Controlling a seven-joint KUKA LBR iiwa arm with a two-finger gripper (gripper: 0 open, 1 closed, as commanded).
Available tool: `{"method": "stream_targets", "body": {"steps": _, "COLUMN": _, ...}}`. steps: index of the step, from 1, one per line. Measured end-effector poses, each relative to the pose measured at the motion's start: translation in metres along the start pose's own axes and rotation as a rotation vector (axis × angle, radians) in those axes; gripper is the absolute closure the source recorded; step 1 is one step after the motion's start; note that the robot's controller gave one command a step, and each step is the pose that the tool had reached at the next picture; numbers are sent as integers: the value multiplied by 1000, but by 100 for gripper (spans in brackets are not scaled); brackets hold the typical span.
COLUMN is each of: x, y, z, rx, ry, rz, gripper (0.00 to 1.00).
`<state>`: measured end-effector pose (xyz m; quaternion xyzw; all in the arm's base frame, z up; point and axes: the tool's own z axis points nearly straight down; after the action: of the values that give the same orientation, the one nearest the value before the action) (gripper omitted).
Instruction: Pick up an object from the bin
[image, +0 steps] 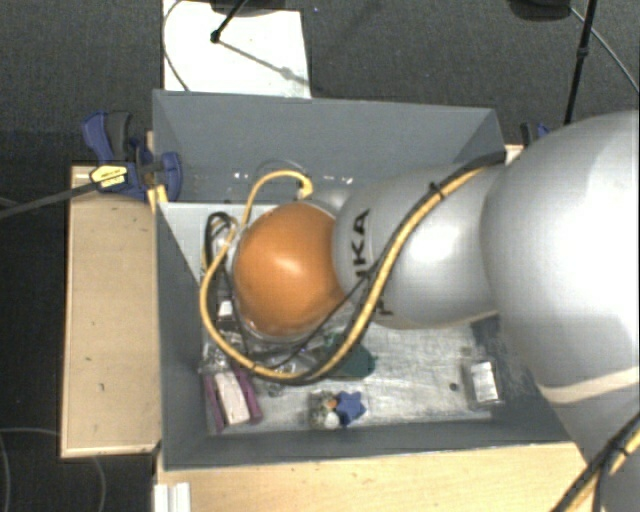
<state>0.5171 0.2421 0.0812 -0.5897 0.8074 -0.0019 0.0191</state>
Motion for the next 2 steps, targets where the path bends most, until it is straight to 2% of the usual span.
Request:
{"method": "stream_targets", "body": {"steps": 1, "x": -4, "y": 1, "z": -3, "rx": 2, "ry": -10, "rz": 4, "gripper": 100}}
{"method": "stream_targets", "body": {"steps": 2, "x": -14, "y": -11, "z": -133, "rx": -19, "ry": 18, "rz": -161, "gripper": 100}}
